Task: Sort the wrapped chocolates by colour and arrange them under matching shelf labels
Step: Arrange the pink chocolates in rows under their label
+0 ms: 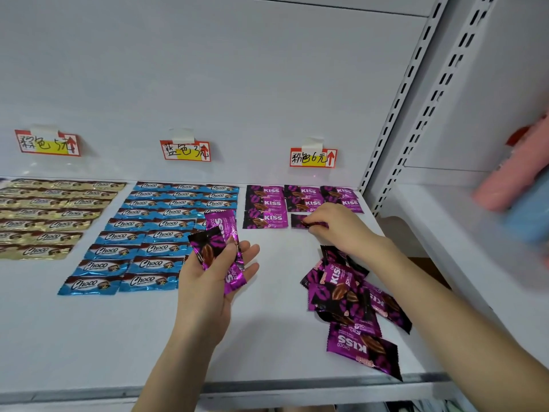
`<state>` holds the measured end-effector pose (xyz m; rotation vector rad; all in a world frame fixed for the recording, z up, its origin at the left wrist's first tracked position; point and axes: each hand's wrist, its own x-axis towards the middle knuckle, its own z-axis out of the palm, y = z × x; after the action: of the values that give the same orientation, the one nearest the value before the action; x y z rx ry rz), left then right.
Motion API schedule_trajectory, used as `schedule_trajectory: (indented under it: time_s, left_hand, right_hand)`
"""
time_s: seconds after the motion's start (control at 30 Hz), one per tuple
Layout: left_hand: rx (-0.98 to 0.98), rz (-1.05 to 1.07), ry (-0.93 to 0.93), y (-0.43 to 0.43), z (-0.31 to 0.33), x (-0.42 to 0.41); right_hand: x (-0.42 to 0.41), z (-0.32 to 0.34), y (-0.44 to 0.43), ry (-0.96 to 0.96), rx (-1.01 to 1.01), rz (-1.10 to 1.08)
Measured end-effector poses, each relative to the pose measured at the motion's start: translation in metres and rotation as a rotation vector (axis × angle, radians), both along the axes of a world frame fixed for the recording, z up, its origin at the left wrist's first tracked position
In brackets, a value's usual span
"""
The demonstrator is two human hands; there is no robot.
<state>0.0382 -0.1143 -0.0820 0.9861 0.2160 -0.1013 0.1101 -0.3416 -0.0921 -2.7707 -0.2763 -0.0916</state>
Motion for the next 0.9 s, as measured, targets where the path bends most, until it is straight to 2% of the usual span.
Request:
schedule_trajectory:
  time_s: [0.43,0.63,0.7,0.77,0.83,0.9]
  left_hand:
    - [0.020,-0.012,0.023,0.002,-0.001,-0.001]
    - [0.015,-0.079,0.031,0.004,0.001,-0.002]
    - [0.012,-0.108,0.022,0.004,0.002,-0.003]
    - [-0.002,-0.135,0.007,0.003,0.003,-0.004]
    - [0.005,-0.178,-0.023,0.001,0.004,-0.007]
    - [0.024,-0.237,-0.060,-0.002,0.004,-0.010]
  right_hand:
    - [0.011,-0.010,0.001,-0.044,-0.013,0.011]
    - [0.006,-0.005,0.003,-0.048,0.015,0.000]
    - [0.001,0.003,0.008,-0.083,0.138,-0.052]
    - [-0.010,0.016,0.018,-0.093,0.384,-0.097]
    - [-0.024,0.032,0.031,-0.058,0.572,-0.056]
    - [-0.040,0.046,0.045,0.013,0.666,0.038]
